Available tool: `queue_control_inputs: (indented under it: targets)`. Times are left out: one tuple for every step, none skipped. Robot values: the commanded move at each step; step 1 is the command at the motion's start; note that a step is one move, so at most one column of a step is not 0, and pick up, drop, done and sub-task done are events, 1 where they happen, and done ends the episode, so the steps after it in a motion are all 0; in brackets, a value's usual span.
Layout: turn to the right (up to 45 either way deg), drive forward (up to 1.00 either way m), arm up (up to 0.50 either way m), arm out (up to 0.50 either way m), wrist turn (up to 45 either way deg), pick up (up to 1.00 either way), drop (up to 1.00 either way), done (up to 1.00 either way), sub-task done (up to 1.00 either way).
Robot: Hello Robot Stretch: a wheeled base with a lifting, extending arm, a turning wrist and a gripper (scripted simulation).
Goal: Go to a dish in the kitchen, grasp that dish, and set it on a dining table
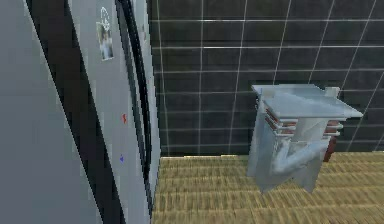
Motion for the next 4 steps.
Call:
queue_control_inputs:
  targets:
    - [0.0, 0.10, 0.00, 0.00, 0.0, 0.00, 0.00, 0.00, 0.00]
    - [-45.0, 0.00, 0.00, 0.00, 0.0, 0.00, 0.00, 0.00, 0.00]
    - [-45.0, 0.00, 0.00, 0.00, 0.0, 0.00, 0.00, 0.00, 0.00]
    - [-45.0, 0.00, 0.00, 0.00, 0.0, 0.00, 0.00, 0.00, 0.00]
